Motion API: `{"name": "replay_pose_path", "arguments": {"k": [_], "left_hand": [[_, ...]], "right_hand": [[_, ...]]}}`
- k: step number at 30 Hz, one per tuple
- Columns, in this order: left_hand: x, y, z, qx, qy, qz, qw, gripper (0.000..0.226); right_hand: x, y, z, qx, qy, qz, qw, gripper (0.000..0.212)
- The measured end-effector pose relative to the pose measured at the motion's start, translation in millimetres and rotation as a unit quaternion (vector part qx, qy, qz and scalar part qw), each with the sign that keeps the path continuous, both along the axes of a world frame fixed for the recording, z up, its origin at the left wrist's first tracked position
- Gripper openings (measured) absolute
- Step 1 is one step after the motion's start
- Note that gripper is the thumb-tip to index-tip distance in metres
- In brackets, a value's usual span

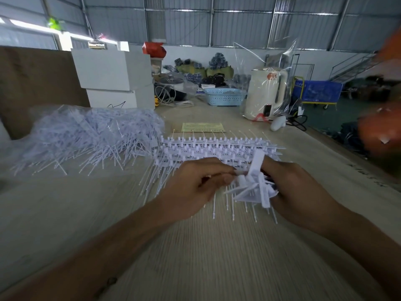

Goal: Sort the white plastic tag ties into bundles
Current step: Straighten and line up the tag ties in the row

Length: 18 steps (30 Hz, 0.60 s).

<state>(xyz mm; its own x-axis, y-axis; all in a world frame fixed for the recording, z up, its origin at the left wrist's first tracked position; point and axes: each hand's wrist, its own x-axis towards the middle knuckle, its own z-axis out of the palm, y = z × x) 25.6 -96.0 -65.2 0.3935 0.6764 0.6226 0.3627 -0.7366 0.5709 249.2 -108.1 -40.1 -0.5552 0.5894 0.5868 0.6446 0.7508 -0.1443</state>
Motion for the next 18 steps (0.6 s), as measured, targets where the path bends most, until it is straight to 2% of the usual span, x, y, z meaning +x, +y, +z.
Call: {"name": "replay_pose_path", "arguments": {"k": [2,4,6,9,12,16,18], "left_hand": [[0.1,1.7,-0.9,-0.053,-0.040,0.003,0.998,0.020],[-1.2,3.1,-0.9,-0.078,-0.070,0.000,0.994,0.024],[-3.3,3.6,0.1,-0.091,-0.104,-0.008,0.990,0.028],[-3.9,2.7,2.1,-0.092,-0.157,0.003,0.983,0.030],[-2.3,-0.6,5.3,-0.050,-0.170,0.040,0.983,0.033],[5.0,-9.1,11.7,-0.025,-0.192,0.050,0.980,0.032],[10.1,-13.3,13.8,-0.021,-0.205,0.035,0.978,0.031]], "right_hand": [[0.5,2.4,-1.0,-0.034,0.034,-0.028,0.998,0.042],[3.3,7.0,-3.9,-0.046,0.041,-0.089,0.994,0.028],[6.2,8.6,-3.8,-0.114,0.097,-0.107,0.983,0.016],[0.5,3.3,5.2,-0.191,0.201,-0.036,0.960,0.028],[-10.5,-5.5,9.8,-0.229,0.261,0.046,0.937,0.033],[-24.7,-11.6,8.3,-0.223,0.256,0.102,0.935,0.041],[-28.3,-17.7,10.5,-0.220,0.263,0.138,0.929,0.026]]}}
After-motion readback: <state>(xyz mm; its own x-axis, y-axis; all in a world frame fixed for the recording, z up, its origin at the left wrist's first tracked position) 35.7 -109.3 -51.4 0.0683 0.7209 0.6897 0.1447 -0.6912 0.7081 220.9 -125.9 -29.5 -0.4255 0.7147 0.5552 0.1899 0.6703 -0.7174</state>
